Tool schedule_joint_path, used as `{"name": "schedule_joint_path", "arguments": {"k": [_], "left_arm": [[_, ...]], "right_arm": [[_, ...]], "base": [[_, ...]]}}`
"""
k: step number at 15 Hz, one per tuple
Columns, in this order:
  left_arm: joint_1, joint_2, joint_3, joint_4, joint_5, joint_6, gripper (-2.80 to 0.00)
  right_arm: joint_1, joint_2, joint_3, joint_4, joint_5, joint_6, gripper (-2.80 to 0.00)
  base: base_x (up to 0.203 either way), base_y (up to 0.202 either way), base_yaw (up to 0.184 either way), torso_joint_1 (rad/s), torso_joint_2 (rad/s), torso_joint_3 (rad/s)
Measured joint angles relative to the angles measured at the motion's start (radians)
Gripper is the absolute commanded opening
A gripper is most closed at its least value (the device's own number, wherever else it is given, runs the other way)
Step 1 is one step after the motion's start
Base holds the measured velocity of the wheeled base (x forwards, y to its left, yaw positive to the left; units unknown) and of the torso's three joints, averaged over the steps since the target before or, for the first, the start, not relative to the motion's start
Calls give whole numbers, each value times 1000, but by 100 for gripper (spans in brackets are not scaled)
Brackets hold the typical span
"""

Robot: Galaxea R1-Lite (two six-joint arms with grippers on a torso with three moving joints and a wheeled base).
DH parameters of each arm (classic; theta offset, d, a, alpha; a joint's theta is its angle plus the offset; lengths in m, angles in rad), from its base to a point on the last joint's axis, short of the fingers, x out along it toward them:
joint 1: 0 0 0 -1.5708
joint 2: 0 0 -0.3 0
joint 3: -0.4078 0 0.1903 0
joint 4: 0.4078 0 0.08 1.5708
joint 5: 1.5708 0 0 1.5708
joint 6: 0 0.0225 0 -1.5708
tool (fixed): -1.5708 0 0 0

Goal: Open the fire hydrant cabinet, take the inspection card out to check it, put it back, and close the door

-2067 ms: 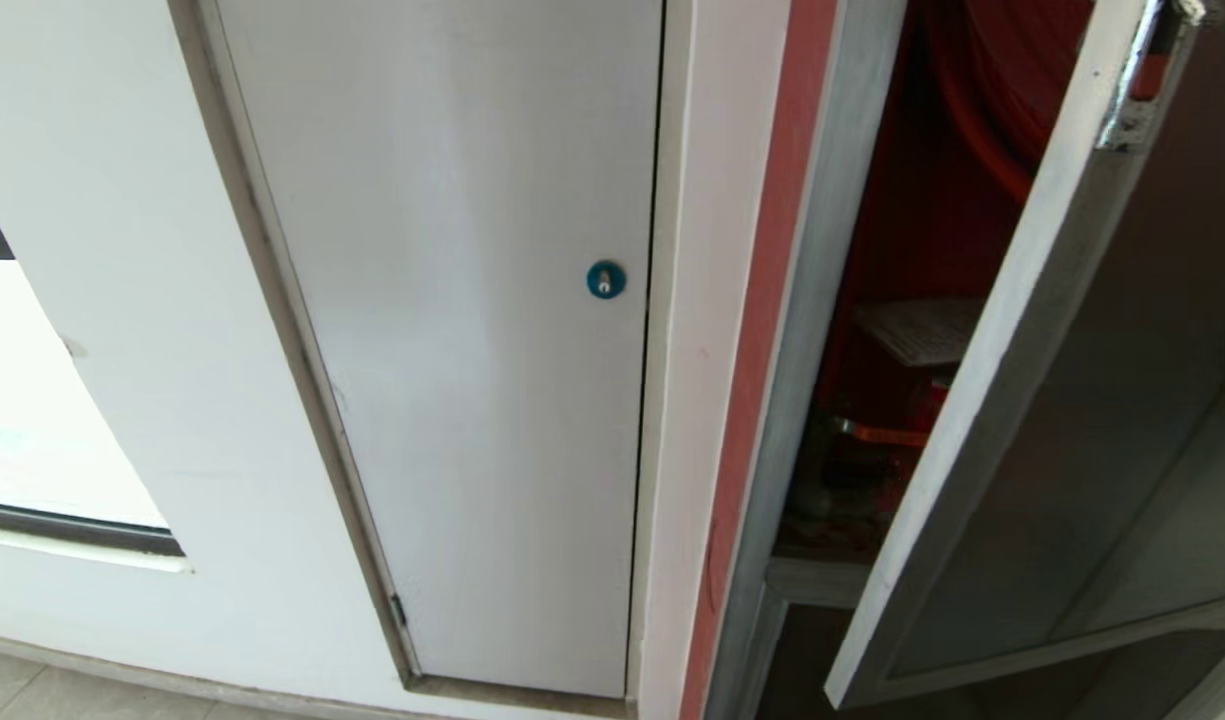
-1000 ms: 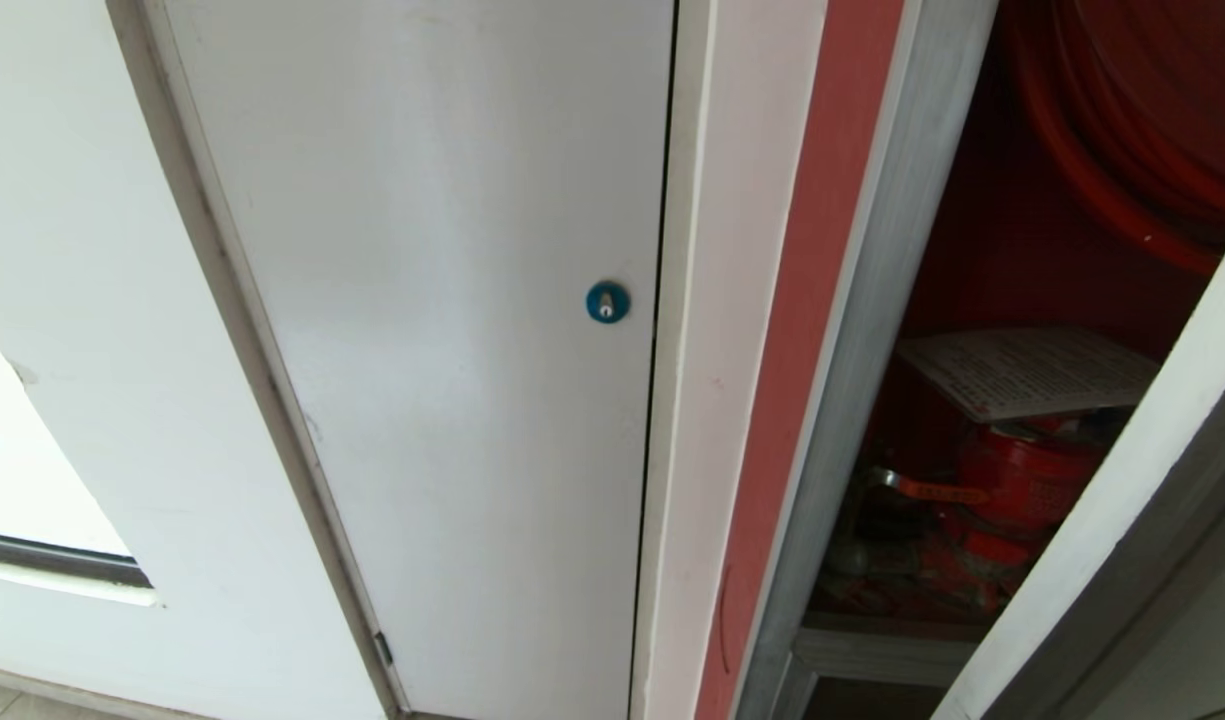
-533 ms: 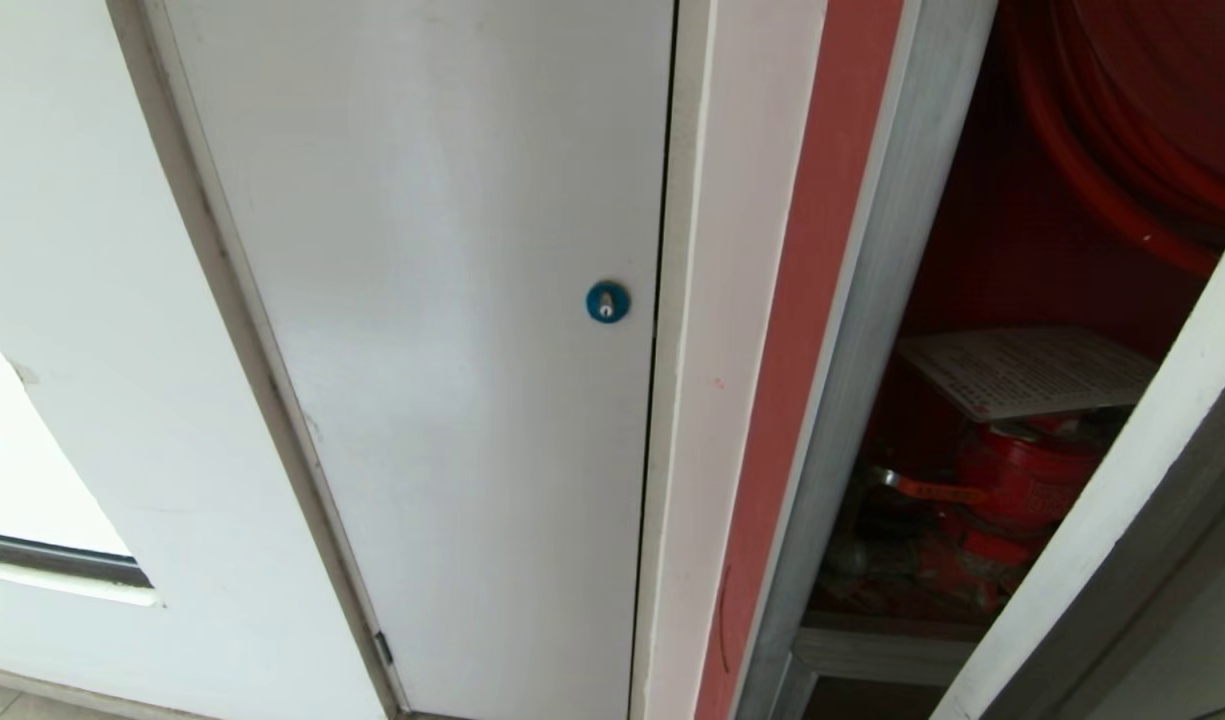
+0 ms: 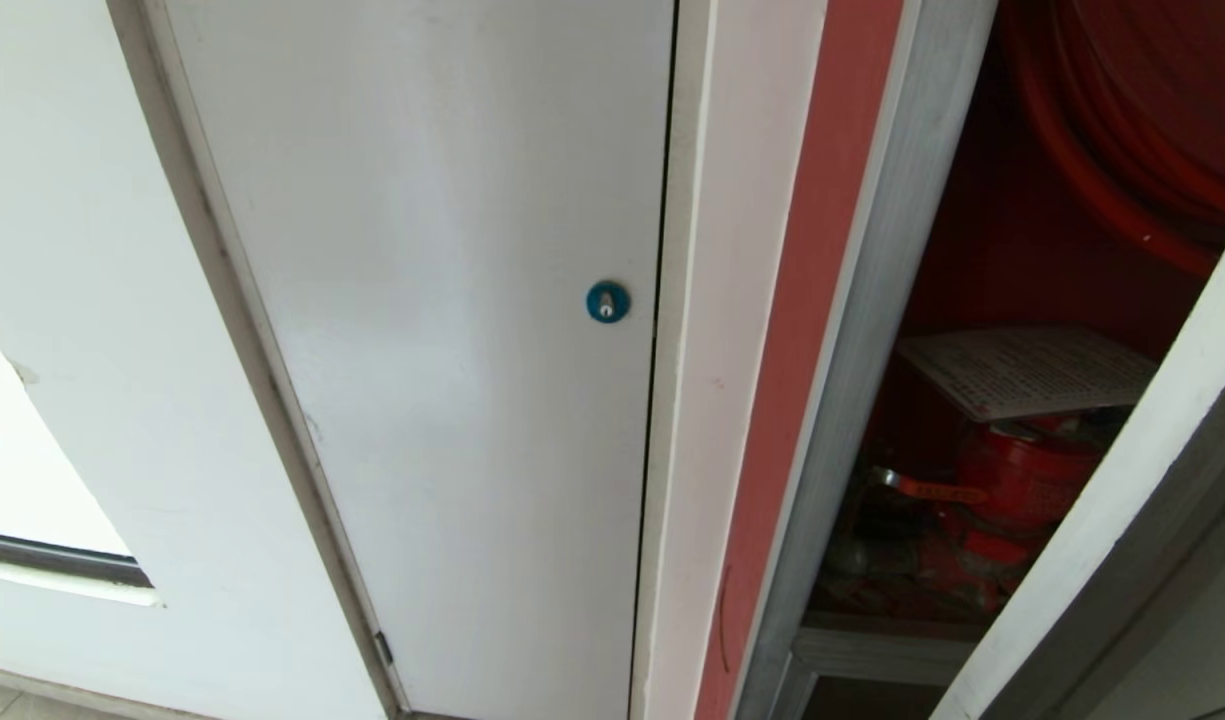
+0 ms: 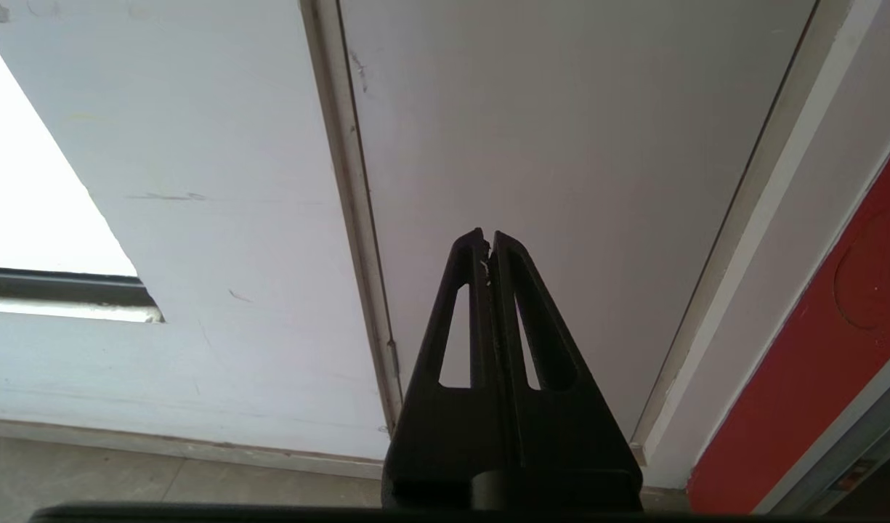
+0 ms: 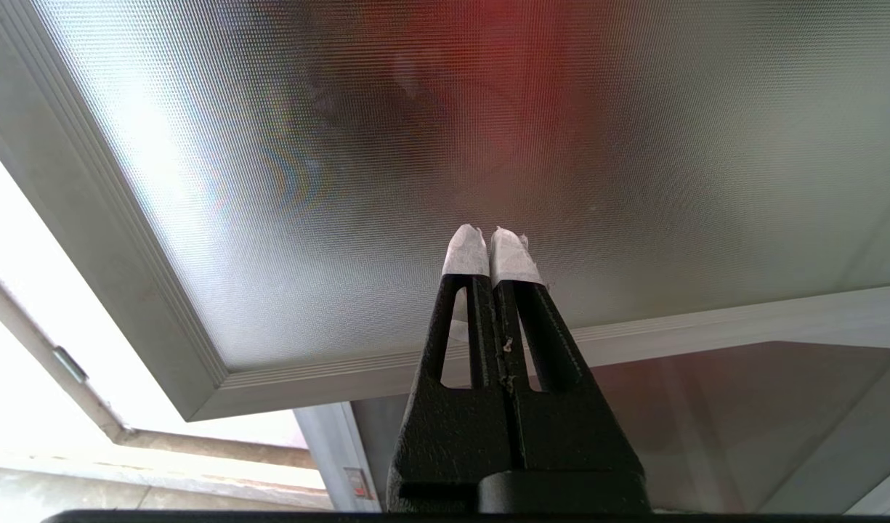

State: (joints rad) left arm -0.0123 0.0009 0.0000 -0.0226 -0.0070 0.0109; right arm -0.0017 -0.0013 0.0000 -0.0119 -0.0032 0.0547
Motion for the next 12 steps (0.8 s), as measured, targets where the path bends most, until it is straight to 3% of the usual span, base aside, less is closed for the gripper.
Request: {"name": "schedule_joint_path", "arguments": {"k": [9, 12], "left_arm": [[0, 0, 0, 0, 0, 0, -280], [0, 0, 0, 0, 0, 0, -280]], "right_arm": [[0, 0, -3, 0, 3, -20, -280], [2, 12, -107, 39, 7, 18, -280]], "base": [[0, 0, 0, 0, 0, 0], [0, 0, 0, 0, 0, 0]]}}
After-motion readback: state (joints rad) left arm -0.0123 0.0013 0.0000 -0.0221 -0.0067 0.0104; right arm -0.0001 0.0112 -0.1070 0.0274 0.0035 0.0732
